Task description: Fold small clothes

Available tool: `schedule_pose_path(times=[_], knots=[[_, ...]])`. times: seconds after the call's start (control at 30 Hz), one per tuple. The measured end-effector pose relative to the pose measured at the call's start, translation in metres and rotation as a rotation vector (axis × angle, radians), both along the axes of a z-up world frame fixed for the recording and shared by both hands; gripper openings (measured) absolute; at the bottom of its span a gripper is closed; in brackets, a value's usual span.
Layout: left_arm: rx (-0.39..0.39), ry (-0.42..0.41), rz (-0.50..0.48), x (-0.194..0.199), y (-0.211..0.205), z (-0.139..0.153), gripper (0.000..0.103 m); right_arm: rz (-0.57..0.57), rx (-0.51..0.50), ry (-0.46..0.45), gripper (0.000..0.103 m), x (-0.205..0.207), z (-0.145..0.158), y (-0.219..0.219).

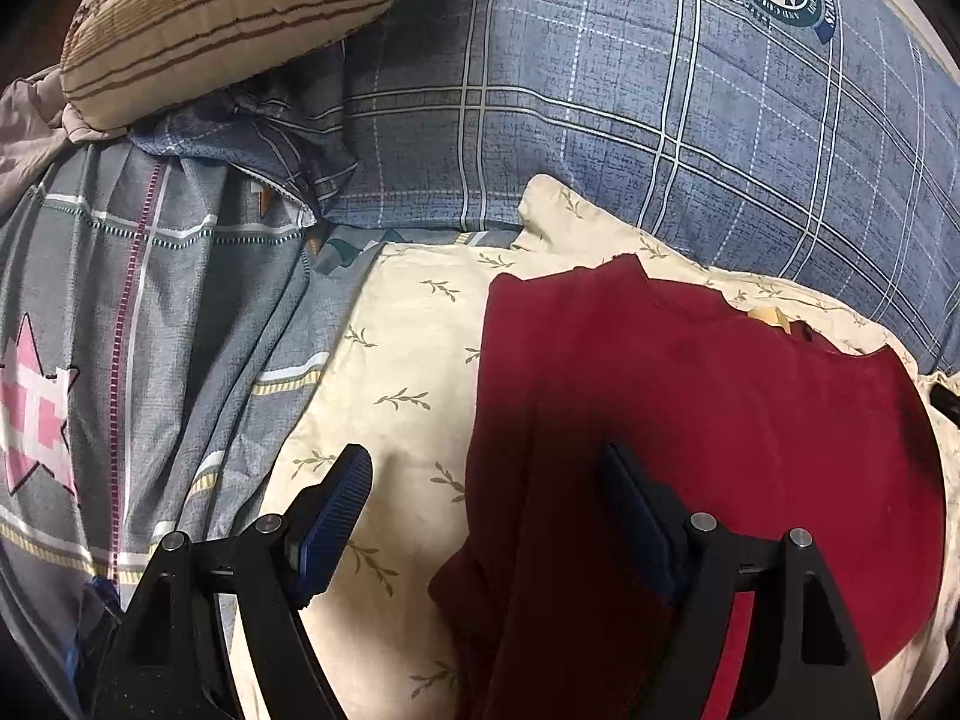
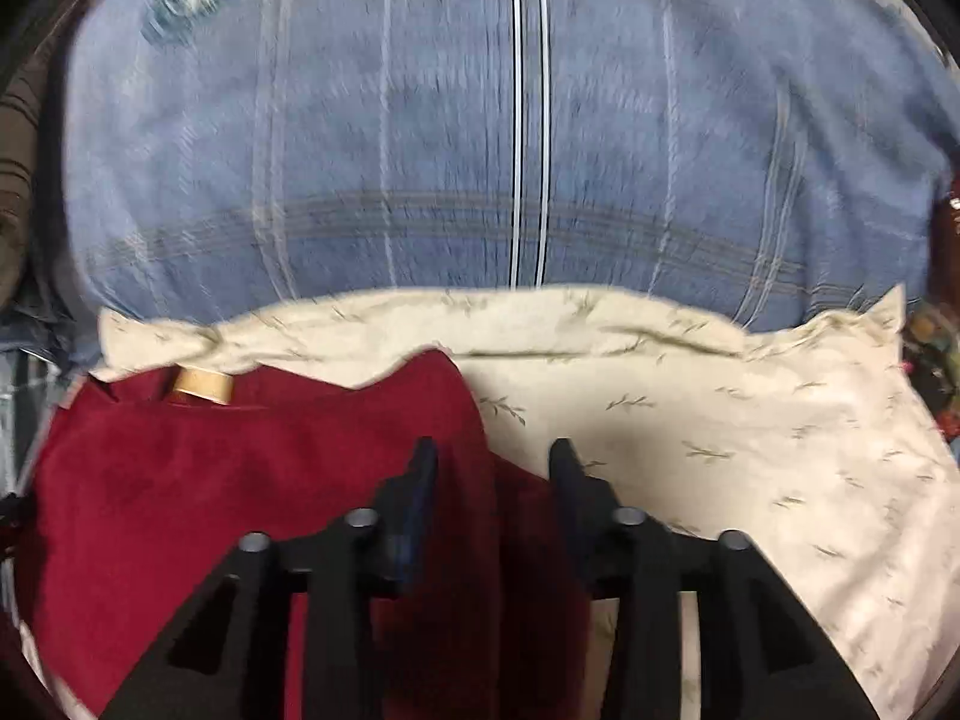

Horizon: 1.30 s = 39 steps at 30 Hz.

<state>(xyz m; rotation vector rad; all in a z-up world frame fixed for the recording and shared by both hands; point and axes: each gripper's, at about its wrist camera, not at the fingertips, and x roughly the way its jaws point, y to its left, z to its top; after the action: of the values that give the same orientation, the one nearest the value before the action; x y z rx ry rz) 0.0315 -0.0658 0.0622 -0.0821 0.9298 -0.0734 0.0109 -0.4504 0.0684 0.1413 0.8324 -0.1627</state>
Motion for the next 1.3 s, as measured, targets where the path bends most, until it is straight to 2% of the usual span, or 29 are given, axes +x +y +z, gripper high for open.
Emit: schedule_pose_path(times=[0.13,0.2,0.27,0.37,0.43,0.5,0.57,0.67,0.73,0.8,0.87,0.97,1.1,1.23,1.3], knots=[[0.005,-0.006,0.003,-0.003,-0.001,0.001,0.078,0.130,0.071,-0.029,0.045,-0.022,0.015,0.033],[0.005,-0.010,0.002,-0.006,-0.001,0.002,0.078,0.196,0.108,-0.009,0.045,-0.025,0.010,0.052],[0.007,-0.015,-0.002,-0.009,-0.002,0.003,0.078,0.228,0.101,0.025,0.045,-0.025,-0.002,0.067],[0.014,-0.025,-0.009,-0.013,-0.002,0.004,0.078,0.228,0.091,0.140,0.045,-0.013,-0.036,0.068],[0.014,-0.028,-0.011,-0.016,-0.001,0.005,0.078,0.217,0.098,0.100,0.045,-0.017,-0.035,0.064],[0.009,-0.031,-0.014,-0.019,0.000,0.006,0.078,0.196,0.110,0.119,0.045,-0.023,-0.029,0.063],[0.013,-0.036,-0.018,-0.022,0.001,0.008,0.078,0.201,0.109,0.098,0.045,-0.036,-0.017,0.062],[0.010,-0.040,-0.015,-0.026,0.004,0.010,0.078,0.208,0.085,0.077,0.052,-0.055,-0.007,0.061],[0.002,-0.037,-0.013,-0.027,0.005,0.010,0.078,0.201,0.079,0.090,0.058,-0.062,-0.011,0.061],[-0.004,-0.035,-0.012,-0.028,0.006,0.010,0.078,0.206,0.066,0.138,0.058,-0.059,-0.028,0.063],[-0.016,-0.031,-0.015,-0.031,0.006,0.011,0.078,0.208,0.038,0.127,0.059,-0.062,-0.025,0.065],[-0.057,-0.004,-0.022,-0.038,0.011,0.012,0.078,0.204,0.060,0.138,0.060,-0.058,-0.009,0.075],[-0.126,0.035,-0.005,-0.054,0.025,0.011,0.078,0.309,0.138,0.093,0.061,-0.042,0.017,0.112],[-0.171,0.056,0.010,-0.057,0.038,0.010,0.078,0.429,0.266,0.100,0.075,-0.005,0.029,0.164],[-0.156,0.044,0.035,-0.055,0.047,0.010,0.078,0.459,0.305,0.114,0.075,0.023,0.028,0.193]])
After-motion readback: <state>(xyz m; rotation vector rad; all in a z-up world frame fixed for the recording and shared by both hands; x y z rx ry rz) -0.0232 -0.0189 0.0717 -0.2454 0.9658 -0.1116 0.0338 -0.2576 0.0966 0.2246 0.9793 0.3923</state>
